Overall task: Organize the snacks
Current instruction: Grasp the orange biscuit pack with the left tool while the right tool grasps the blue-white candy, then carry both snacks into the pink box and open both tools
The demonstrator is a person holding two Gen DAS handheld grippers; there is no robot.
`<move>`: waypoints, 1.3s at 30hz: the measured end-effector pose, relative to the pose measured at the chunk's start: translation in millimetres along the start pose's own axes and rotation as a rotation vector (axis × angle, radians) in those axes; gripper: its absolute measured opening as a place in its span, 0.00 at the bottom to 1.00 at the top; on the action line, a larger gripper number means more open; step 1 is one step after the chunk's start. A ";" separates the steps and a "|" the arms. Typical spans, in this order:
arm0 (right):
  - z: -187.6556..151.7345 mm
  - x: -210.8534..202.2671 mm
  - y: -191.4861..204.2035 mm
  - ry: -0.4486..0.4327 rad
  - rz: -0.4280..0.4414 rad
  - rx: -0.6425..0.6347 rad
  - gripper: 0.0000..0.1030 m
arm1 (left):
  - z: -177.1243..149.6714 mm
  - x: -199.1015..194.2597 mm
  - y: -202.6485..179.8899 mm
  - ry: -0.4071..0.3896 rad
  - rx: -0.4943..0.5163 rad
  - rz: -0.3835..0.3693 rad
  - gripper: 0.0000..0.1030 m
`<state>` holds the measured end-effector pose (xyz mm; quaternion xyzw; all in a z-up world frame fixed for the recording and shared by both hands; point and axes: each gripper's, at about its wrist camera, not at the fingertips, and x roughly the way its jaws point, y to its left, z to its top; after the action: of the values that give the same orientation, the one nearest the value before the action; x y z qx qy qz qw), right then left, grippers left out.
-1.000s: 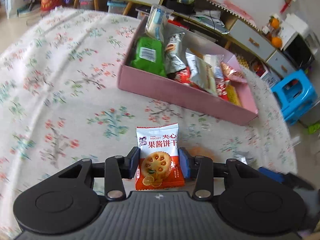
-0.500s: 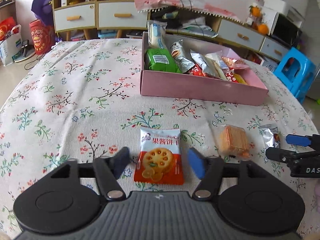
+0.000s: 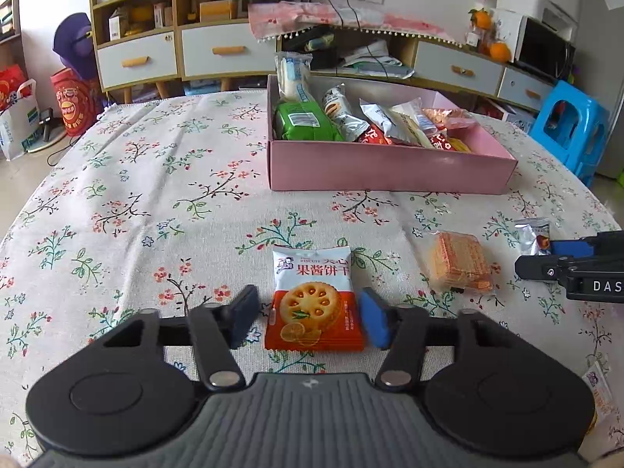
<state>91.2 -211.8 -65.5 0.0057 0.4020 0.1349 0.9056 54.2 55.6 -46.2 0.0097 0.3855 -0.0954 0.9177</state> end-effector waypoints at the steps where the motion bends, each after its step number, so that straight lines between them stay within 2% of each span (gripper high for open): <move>1: 0.9 0.2 -0.1 0.003 0.006 0.005 0.32 | 0.4 -0.4 0.8 0.001 0.001 0.001 0.43; 10: 8.3 -1.4 -1.3 0.023 0.037 0.039 0.22 | 5.0 -2.5 3.7 0.013 -0.017 0.007 0.36; 18: 18.2 -7.4 -4.3 0.040 0.058 0.091 0.21 | 13.3 -3.8 5.0 0.030 -0.042 -0.020 0.35; 24: 32.3 -13.9 -12.2 0.017 0.092 0.166 0.21 | 22.1 -6.9 1.1 0.027 -0.050 -0.064 0.35; 34: 64.2 -17.5 -29.0 -0.023 0.123 0.314 0.21 | 46.5 -11.1 -2.5 -0.002 -0.152 -0.128 0.35; 39: 86.3 -20.5 -35.5 -0.098 0.130 0.356 0.21 | 69.8 -16.2 -6.8 -0.045 -0.201 -0.149 0.35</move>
<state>149.7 -242.7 3.5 0.1984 0.3739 0.1195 0.8981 91.1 45.3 14.7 -0.1132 0.3720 -0.1244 0.9129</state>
